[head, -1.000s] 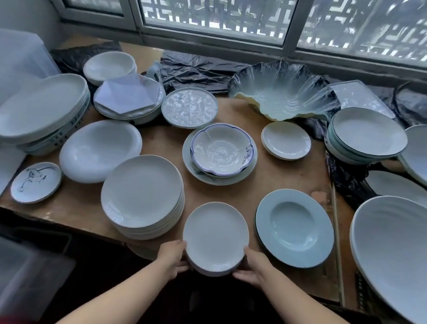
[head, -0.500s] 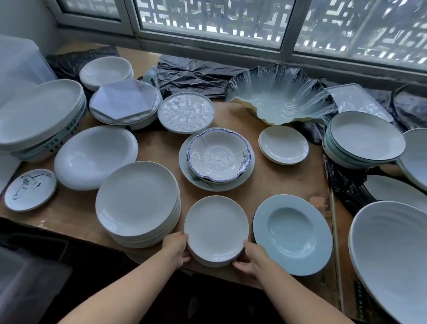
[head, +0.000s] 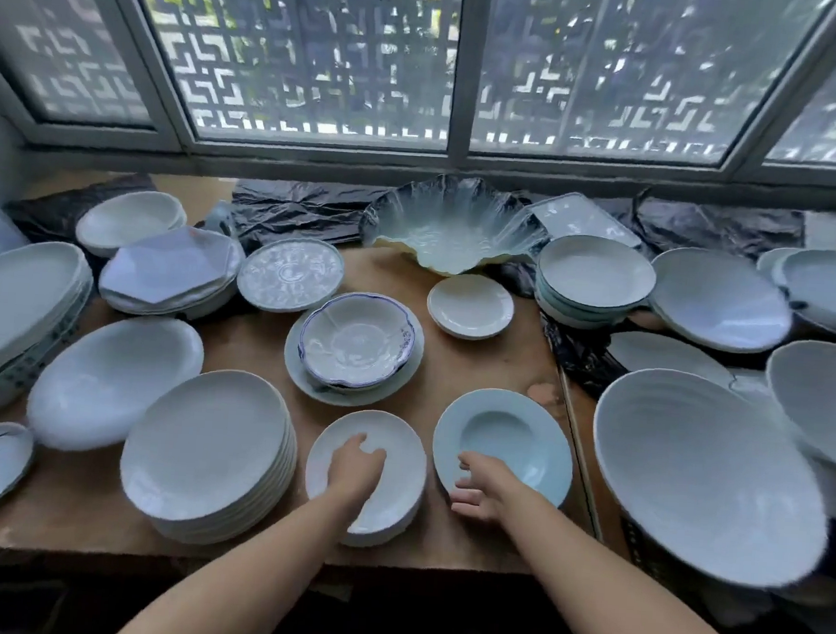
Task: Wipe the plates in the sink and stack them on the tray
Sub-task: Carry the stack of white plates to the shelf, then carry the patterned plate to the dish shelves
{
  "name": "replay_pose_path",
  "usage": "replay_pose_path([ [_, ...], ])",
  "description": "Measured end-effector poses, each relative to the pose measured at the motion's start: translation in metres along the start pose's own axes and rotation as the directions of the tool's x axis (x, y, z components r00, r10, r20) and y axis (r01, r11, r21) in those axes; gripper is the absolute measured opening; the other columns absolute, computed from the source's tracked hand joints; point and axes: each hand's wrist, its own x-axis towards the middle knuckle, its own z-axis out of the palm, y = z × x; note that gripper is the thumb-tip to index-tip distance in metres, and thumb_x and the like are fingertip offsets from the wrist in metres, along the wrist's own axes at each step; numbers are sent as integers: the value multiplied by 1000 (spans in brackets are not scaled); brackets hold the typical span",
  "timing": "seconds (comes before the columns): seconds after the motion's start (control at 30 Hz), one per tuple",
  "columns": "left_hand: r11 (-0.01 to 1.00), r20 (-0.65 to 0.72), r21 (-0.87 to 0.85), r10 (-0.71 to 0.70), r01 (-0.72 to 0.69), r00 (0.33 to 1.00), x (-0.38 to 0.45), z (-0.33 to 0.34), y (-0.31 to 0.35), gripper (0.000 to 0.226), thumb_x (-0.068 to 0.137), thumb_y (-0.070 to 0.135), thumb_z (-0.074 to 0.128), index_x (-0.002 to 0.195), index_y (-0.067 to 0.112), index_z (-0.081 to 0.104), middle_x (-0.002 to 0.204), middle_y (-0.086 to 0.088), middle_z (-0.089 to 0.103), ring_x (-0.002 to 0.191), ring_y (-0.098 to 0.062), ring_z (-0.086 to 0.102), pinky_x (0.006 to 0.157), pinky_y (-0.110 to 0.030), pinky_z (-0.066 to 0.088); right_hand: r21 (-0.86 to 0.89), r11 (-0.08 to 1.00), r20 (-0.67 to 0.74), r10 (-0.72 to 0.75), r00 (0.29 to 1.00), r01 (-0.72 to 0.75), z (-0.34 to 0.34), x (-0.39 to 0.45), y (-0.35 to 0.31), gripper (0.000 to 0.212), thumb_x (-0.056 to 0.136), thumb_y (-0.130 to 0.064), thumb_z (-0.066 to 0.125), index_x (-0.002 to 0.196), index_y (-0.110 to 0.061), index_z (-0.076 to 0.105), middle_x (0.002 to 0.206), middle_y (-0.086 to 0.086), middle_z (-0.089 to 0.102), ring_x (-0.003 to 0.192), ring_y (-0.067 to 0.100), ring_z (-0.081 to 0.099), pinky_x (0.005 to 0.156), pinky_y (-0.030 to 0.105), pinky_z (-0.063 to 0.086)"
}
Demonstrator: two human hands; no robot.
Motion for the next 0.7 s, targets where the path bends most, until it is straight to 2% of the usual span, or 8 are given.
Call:
replay_pose_path([
  [0.1, 991, 185, 81, 94, -111, 978, -4, 28, 20, 40, 96, 22, 59, 136, 14, 62, 138, -8, 62, 125, -26, 57, 109, -40, 45, 130, 990, -62, -40, 997, 48, -39, -16, 14, 42, 100, -33, 54, 135, -10, 50, 132, 19, 54, 113, 36, 60, 86, 44, 56],
  [0.2, 973, 362, 143, 118, -180, 925, -18, 57, 38, 11, 90, 20, 64, 100, 18, 70, 106, -10, 70, 92, -24, 60, 82, -36, 50, 260, 959, -129, -81, 988, 112, -73, -43, 43, 37, 99, -32, 54, 128, -9, 54, 124, 15, 59, 107, 31, 62, 83, 39, 53],
  [0.3, 941, 545, 223, 97, -256, 832, -46, 94, 50, 7, 85, 19, 62, 86, 15, 69, 88, -7, 65, 78, -23, 60, 66, -33, 47, 392, 904, -223, -88, 971, 172, -107, -74, 87, 29, 98, -33, 55, 116, -11, 59, 113, 13, 63, 103, 28, 63, 88, 40, 53],
  [0.4, 893, 706, 304, 23, -332, 707, -89, 135, 54, 15, 89, 13, 61, 76, 18, 65, 77, -6, 60, 67, -21, 58, 62, -29, 45, 502, 835, -320, -64, 945, 226, -140, -109, 139, 23, 100, -32, 49, 110, -13, 58, 104, 11, 62, 95, 27, 63, 78, 35, 52],
  [0.47, 876, 795, 320, -42, -361, 605, -123, 167, 48, 17, 93, 11, 58, 78, 18, 60, 71, -2, 53, 55, -15, 49, 49, -22, 36, 562, 785, -377, -37, 926, 261, -162, -130, 178, 24, 101, -33, 48, 110, -13, 58, 104, 10, 62, 91, 25, 63, 74, 34, 51],
  [0.5, 876, 815, 324, -67, -357, 576, -143, 184, 44, 17, 97, 12, 56, 81, 19, 59, 71, 0, 54, 55, -14, 48, 48, -22, 33, 589, 757, -409, -21, 912, 282, -174, -141, 199, 24, 102, -33, 47, 110, -13, 58, 104, 10, 63, 89, 24, 63, 74, 33, 51],
  [0.6, 821, 849, 379, -126, -426, 513, -202, 229, 29, 14, 100, 19, 51, 88, 21, 58, 74, 4, 58, 56, -11, 51, 54, -24, 30, 671, 664, -487, 60, 871, 329, -200, -178, 261, 22, 102, -32, 48, 106, -14, 59, 104, 10, 64, 93, 26, 65, 81, 36, 50],
  [0.7, 759, 885, 412, -200, -505, 421, -265, 270, 6, 9, 97, 20, 52, 95, 20, 61, 70, 5, 61, 56, -11, 55, 56, -23, 32, 729, 560, -546, 128, 828, 394, -223, -213, 326, 26, 102, -32, 48, 114, -12, 59, 117, 13, 65, 105, 29, 65, 83, 38, 50],
])
